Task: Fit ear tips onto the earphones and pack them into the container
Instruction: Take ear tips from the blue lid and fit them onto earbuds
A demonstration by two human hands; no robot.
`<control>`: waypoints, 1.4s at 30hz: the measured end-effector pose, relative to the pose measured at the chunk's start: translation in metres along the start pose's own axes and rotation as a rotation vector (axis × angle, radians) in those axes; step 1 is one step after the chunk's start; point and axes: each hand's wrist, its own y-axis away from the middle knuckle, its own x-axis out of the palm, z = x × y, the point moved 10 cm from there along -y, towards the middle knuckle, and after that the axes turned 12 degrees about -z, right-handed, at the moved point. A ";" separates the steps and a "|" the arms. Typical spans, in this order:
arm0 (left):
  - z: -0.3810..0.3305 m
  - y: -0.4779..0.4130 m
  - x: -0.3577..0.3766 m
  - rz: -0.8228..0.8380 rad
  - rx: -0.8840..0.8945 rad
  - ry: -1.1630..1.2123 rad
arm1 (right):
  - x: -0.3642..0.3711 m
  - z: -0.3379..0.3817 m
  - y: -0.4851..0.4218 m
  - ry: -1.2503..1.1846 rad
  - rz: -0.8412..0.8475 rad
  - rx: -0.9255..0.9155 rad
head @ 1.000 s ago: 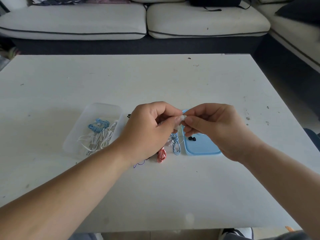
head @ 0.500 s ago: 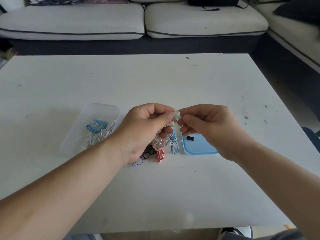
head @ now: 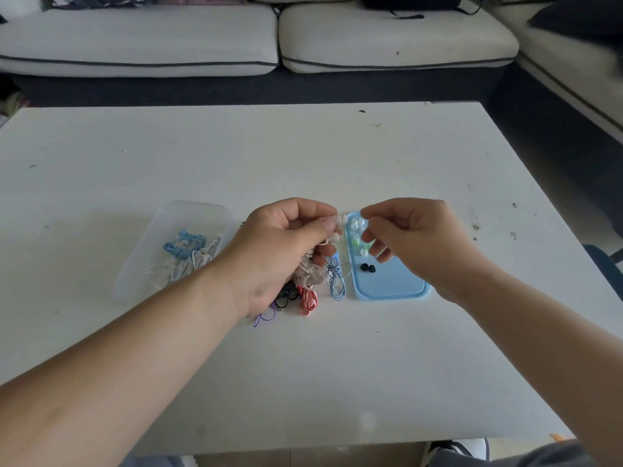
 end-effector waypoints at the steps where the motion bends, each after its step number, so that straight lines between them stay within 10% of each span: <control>1: 0.000 0.000 0.001 0.005 -0.005 0.010 | -0.007 -0.008 -0.006 0.054 -0.055 0.014; 9: 0.004 -0.002 0.000 0.035 -0.048 0.082 | 0.022 -0.047 -0.023 0.617 0.060 -0.053; 21: -0.002 -0.004 -0.008 0.015 -0.055 0.170 | 0.040 -0.050 -0.031 0.726 0.056 -0.144; 32: -0.011 -0.005 -0.009 0.015 -0.029 0.194 | 0.029 0.001 0.004 -0.330 0.094 0.259; 42: -0.012 -0.003 -0.005 0.007 -0.014 0.166 | 0.039 0.006 0.016 -0.611 0.228 0.390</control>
